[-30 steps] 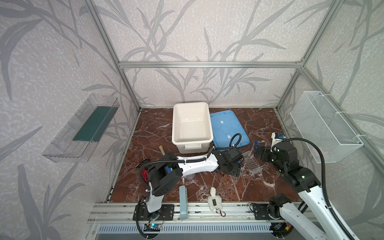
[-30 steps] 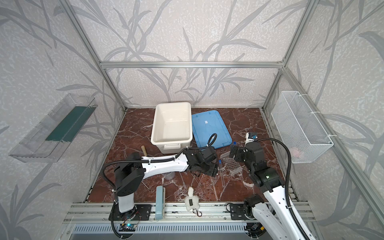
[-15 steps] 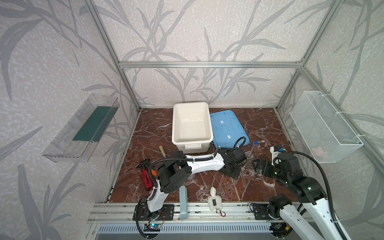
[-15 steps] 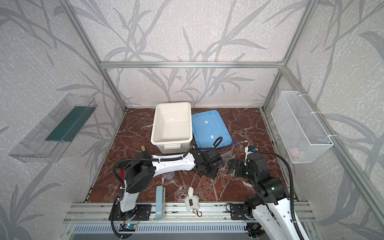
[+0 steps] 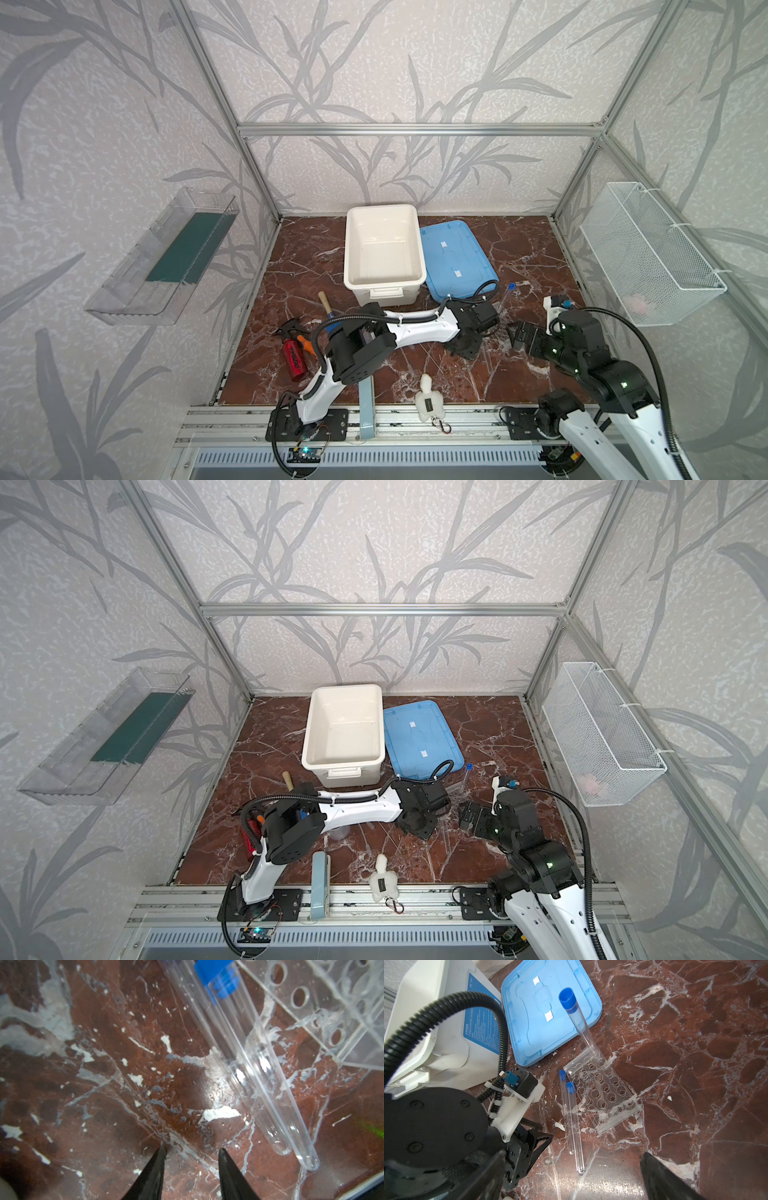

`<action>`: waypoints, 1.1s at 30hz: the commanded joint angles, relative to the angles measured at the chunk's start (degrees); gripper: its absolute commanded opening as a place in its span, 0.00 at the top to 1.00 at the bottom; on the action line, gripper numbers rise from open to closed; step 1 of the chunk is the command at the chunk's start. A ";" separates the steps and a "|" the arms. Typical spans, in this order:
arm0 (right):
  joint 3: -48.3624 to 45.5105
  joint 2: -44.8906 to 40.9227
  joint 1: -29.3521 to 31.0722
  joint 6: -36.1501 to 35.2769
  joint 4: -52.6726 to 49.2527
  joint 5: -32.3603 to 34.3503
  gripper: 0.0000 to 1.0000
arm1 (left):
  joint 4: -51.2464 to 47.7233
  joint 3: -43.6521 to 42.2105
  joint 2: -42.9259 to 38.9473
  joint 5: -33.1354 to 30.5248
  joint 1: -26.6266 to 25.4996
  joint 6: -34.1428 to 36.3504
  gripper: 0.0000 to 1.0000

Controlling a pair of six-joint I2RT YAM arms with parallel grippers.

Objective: Organize the chemistry lab equipment
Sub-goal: 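Grasp a second blue-capped test tube with the left gripper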

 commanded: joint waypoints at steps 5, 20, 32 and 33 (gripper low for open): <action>-0.04 -0.40 -0.12 0.05 0.06 1.72 0.00 | 3.97 0.37 -3.13 0.23 -0.05 -4.43 0.37; -0.61 -2.37 -0.18 0.20 0.54 2.79 0.00 | 5.35 4.94 3.10 3.30 0.28 -5.89 0.33; -0.91 -3.48 -0.20 0.26 0.55 3.04 0.00 | -1.47 6.76 4.58 -1.66 0.33 -5.45 0.56; -1.00 -3.43 -0.20 0.25 0.55 3.07 0.01 | -1.55 6.67 4.38 -1.64 0.29 -5.45 0.57</action>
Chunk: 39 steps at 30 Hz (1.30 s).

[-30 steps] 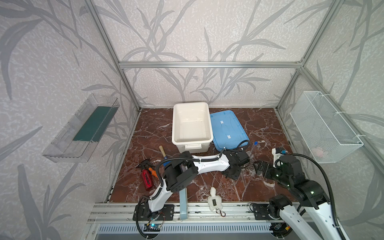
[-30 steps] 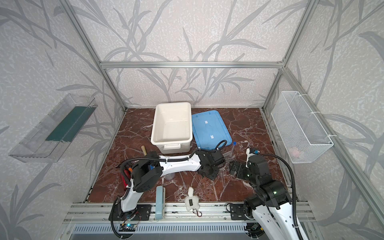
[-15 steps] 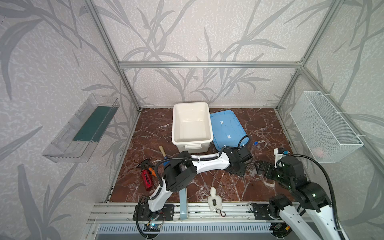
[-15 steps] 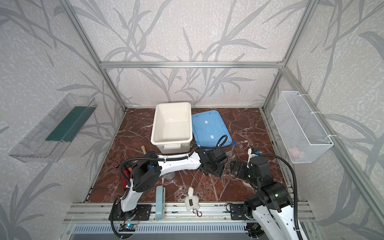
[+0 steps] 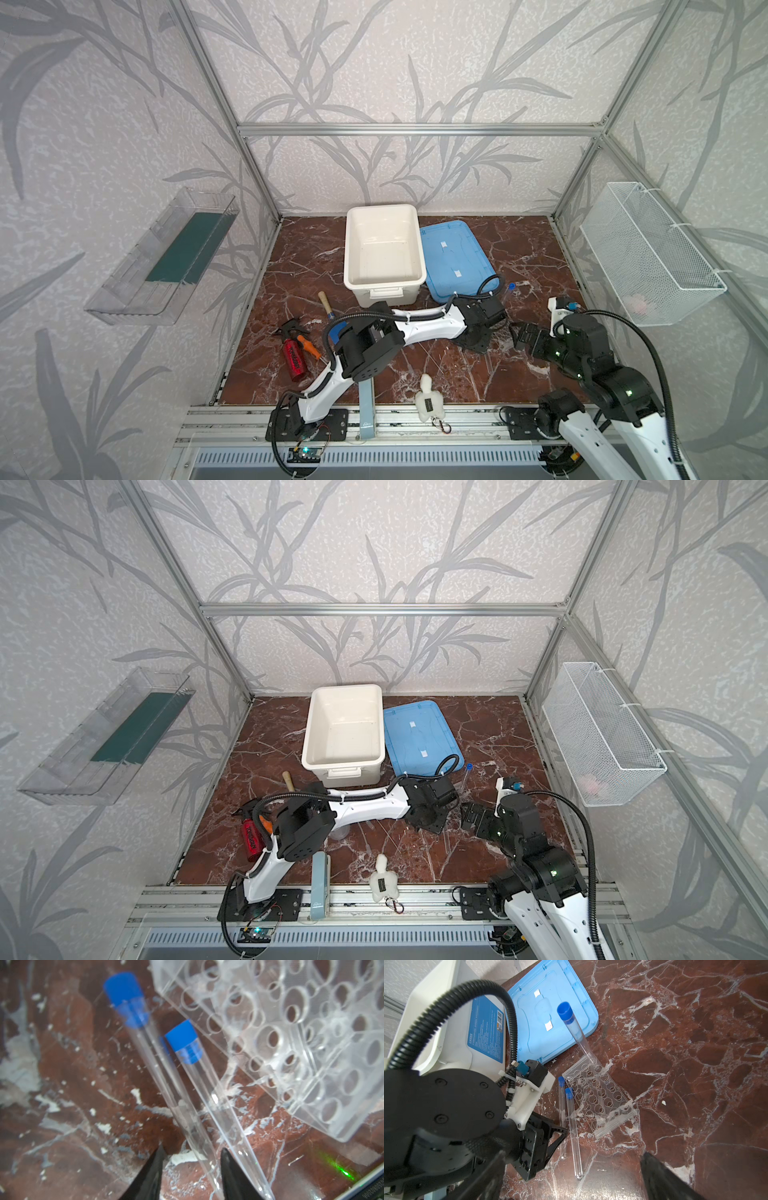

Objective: Organize the chemistry lab equipment
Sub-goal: 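Grasp a second blue-capped test tube with the left gripper, then lift the second tube with the left gripper while the right reaches toward it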

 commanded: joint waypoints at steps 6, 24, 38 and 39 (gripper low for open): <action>-0.12 0.00 -0.23 -0.17 0.12 0.43 0.01 | -6.59 0.81 0.09 0.33 0.07 -0.31 0.69; -0.40 0.30 -0.28 -0.25 0.56 0.66 0.01 | -10.64 -4.46 -2.29 -3.67 -0.53 0.96 0.77; -0.12 0.03 -0.29 -0.34 1.21 0.22 0.01 | 0.54 -11.82 -10.32 -3.08 1.17 0.06 0.85; -0.09 0.04 -0.29 -0.41 1.61 -0.20 0.01 | 2.71 -13.21 -11.84 -2.58 1.57 0.19 0.86</action>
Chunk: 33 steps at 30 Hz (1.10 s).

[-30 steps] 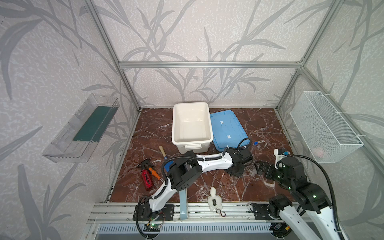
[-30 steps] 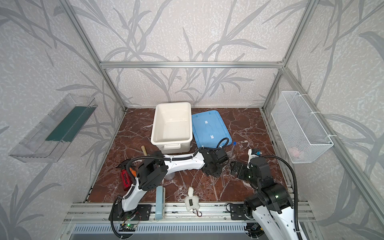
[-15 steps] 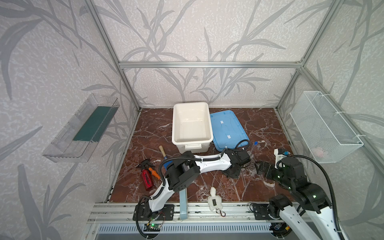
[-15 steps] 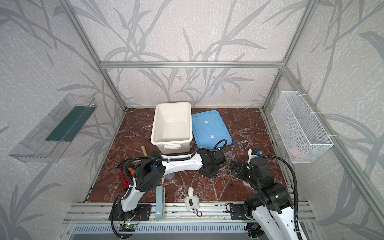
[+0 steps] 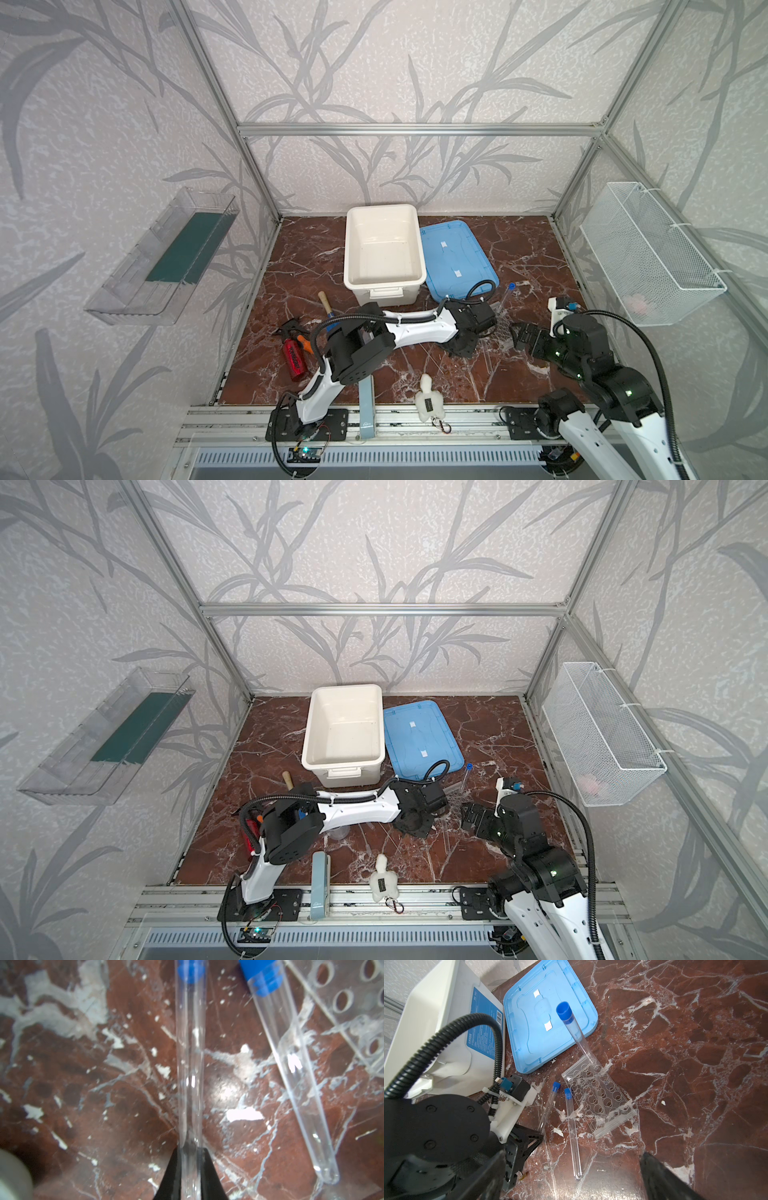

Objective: Organize the chemistry lab equipment
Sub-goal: 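Lift the second tube with the left gripper while the right reaches toward it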

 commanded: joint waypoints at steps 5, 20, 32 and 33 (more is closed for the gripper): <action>-0.51 0.78 -0.29 -0.67 6.50 -6.72 0.00 | 16.17 -10.05 -11.98 4.33 2.14 2.74 0.89; 13.86 21.16 -0.14 -12.07 8.37 -22.09 0.01 | 46.00 -33.01 -30.56 5.54 1.86 9.78 0.89; 17.51 38.43 -0.09 -12.52 17.15 -31.21 0.19 | 49.85 -39.39 -34.89 3.18 1.11 10.78 0.88; 17.47 39.35 -0.12 -12.39 17.95 -31.70 0.23 | 49.80 -39.54 -35.05 3.05 1.11 11.04 0.88</action>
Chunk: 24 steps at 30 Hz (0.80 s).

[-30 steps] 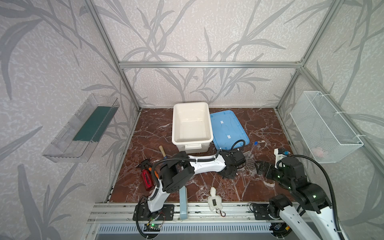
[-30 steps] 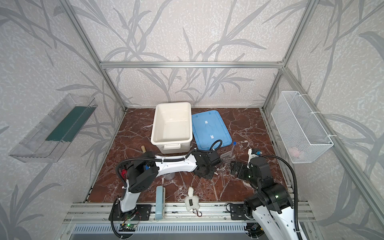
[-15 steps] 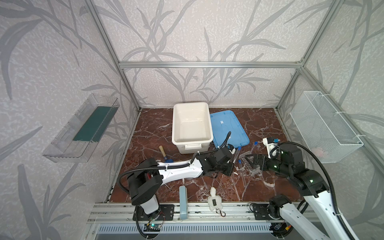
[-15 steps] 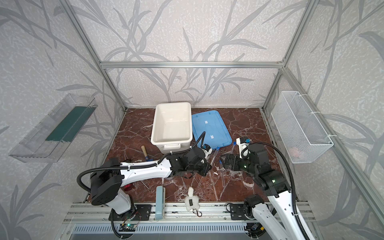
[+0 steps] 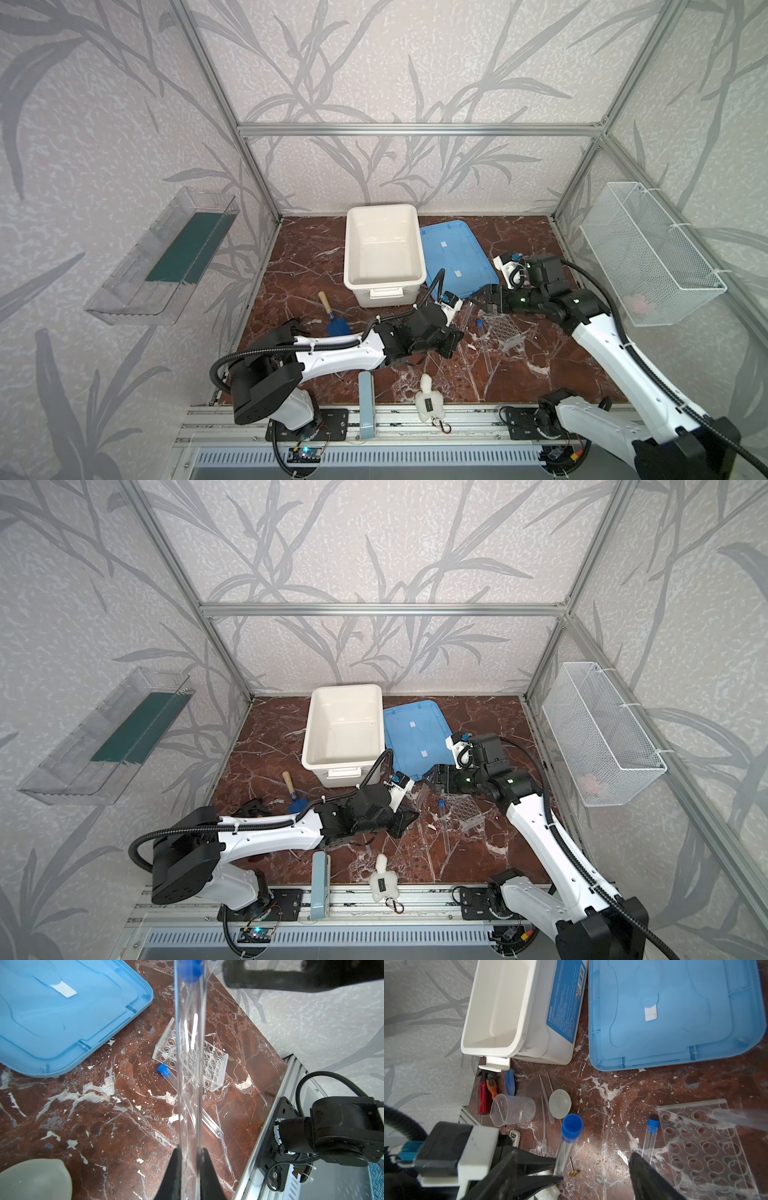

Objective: Organize the chemistry lab equipment
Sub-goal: 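Lift the second tube with the left gripper while the right reaches toward it, then grasp the tube's blue cap with the right gripper while the left holds it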

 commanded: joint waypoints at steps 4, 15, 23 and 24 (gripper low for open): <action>1.31 3.82 0.56 0.12 5.19 -5.50 0.41 | 0.40 -0.60 -1.95 -2.33 -0.47 2.68 0.88; -1.29 4.28 0.70 0.14 5.74 -7.22 0.65 | 0.73 -0.11 -1.36 -2.01 -0.49 2.30 0.88; -2.19 4.29 0.70 0.21 6.58 -7.76 0.71 | 1.35 0.07 -1.11 -2.68 -0.70 2.16 0.88; -2.31 4.29 0.70 0.19 6.78 -7.77 0.73 | 0.95 0.46 -0.91 -2.71 -0.70 2.39 0.88</action>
